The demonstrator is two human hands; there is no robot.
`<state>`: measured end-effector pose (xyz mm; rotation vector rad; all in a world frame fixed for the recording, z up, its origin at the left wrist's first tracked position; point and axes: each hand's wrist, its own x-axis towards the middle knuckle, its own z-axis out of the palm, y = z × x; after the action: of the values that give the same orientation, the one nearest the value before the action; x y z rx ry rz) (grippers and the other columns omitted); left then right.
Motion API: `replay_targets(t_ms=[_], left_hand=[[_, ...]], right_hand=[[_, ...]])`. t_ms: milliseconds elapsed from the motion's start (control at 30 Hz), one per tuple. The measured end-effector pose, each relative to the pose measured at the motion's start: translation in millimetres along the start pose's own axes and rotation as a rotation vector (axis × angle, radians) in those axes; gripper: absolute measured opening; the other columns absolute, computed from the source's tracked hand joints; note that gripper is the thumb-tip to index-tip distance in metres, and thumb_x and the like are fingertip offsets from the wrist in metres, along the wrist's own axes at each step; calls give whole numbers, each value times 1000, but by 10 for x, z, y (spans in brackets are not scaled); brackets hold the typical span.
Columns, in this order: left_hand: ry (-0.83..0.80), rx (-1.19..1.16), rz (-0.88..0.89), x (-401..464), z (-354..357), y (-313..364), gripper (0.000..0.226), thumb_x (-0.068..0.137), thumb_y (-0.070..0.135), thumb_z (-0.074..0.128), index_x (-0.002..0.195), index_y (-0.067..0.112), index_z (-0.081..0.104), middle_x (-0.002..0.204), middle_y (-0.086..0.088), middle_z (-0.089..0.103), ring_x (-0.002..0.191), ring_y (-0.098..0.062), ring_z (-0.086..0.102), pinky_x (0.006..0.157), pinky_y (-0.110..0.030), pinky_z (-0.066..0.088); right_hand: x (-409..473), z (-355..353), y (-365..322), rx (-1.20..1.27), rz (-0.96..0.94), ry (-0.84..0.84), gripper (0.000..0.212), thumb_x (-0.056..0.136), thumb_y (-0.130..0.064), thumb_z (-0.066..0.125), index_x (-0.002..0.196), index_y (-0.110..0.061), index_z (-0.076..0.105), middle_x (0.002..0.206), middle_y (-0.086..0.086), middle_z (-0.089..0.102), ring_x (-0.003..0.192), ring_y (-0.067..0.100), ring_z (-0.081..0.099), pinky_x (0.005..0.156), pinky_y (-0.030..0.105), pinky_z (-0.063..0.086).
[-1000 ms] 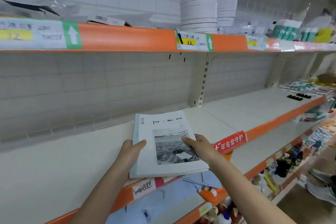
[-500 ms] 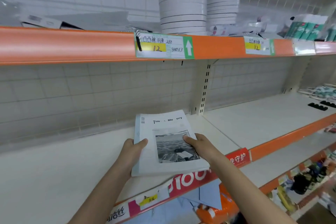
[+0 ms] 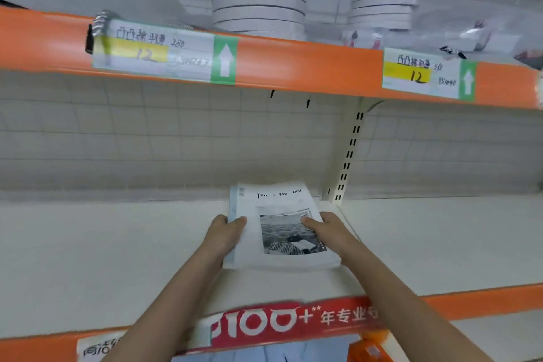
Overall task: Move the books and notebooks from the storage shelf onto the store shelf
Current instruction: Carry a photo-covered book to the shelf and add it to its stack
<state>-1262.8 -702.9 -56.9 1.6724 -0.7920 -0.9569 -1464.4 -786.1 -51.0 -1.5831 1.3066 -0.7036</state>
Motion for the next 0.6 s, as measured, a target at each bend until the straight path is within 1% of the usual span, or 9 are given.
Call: replay_targets(t_ms=[67, 133, 167, 233, 300, 367, 400, 500, 600], left_hand=[[47, 49, -2, 62, 81, -36, 25, 93, 27, 52, 95, 2, 51, 90, -12, 57, 77, -26, 58, 63, -30, 45], [89, 118, 4, 125, 153, -61, 25, 93, 29, 49, 87, 5, 49, 84, -8, 53, 71, -22, 54, 57, -29, 40], [107, 161, 9, 154, 186, -65, 25, 94, 30, 48, 87, 6, 48, 82, -7, 52, 71, -21, 52, 55, -28, 37], [139, 256, 20, 198, 246, -52, 24, 94, 30, 47, 92, 6, 49, 85, -6, 52, 76, -22, 52, 55, -28, 36], [173, 350, 40, 238, 291, -38, 26, 95, 29, 48, 97, 4, 50, 91, -8, 53, 83, -25, 52, 62, -28, 36], [199, 457, 65, 274, 326, -37, 27, 96, 29, 47, 97, 3, 50, 96, -11, 54, 91, -29, 54, 70, -28, 36], [209, 514, 77, 285, 334, -42, 27, 96, 29, 46, 96, 3, 51, 99, -13, 57, 96, -31, 55, 72, -29, 37], [234, 700, 104, 293, 375, -66, 34, 96, 31, 45, 102, -1, 56, 110, -19, 62, 105, -34, 57, 79, -32, 42], [266, 856, 121, 284, 390, -78, 37, 96, 35, 44, 110, 3, 55, 115, -17, 57, 107, -33, 56, 84, -33, 43]], right_hand=[[119, -16, 87, -65, -15, 23, 27, 90, -31, 62, 91, -5, 57, 77, 6, 58, 65, 19, 55, 59, 31, 44], [218, -14, 163, -110, -32, 39, 31, 89, -34, 62, 93, -4, 54, 85, 10, 59, 71, 21, 55, 59, 31, 44], [263, -11, 191, -145, -51, 49, 32, 89, -35, 61, 93, -4, 52, 86, 10, 57, 72, 21, 53, 59, 30, 43], [335, -12, 210, -235, -80, 67, 34, 90, -36, 60, 92, -2, 52, 86, 10, 56, 72, 21, 51, 59, 29, 41], [406, -14, 235, -333, -95, 78, 36, 90, -37, 60, 88, -2, 52, 84, 12, 57, 73, 22, 52, 60, 30, 41], [436, -15, 238, -439, -105, 82, 35, 91, -38, 59, 80, -7, 46, 80, 8, 54, 73, 23, 50, 57, 29, 37], [439, -11, 235, -482, -114, 91, 34, 91, -38, 58, 81, -8, 46, 83, 8, 55, 74, 22, 50, 58, 28, 36], [422, -13, 235, -621, -126, 110, 32, 93, -39, 54, 89, -9, 46, 95, 9, 54, 79, 20, 48, 63, 27, 34], [419, -13, 238, -692, -142, 114, 36, 94, -39, 51, 105, -5, 52, 110, 11, 50, 81, 19, 45, 67, 27, 35]])
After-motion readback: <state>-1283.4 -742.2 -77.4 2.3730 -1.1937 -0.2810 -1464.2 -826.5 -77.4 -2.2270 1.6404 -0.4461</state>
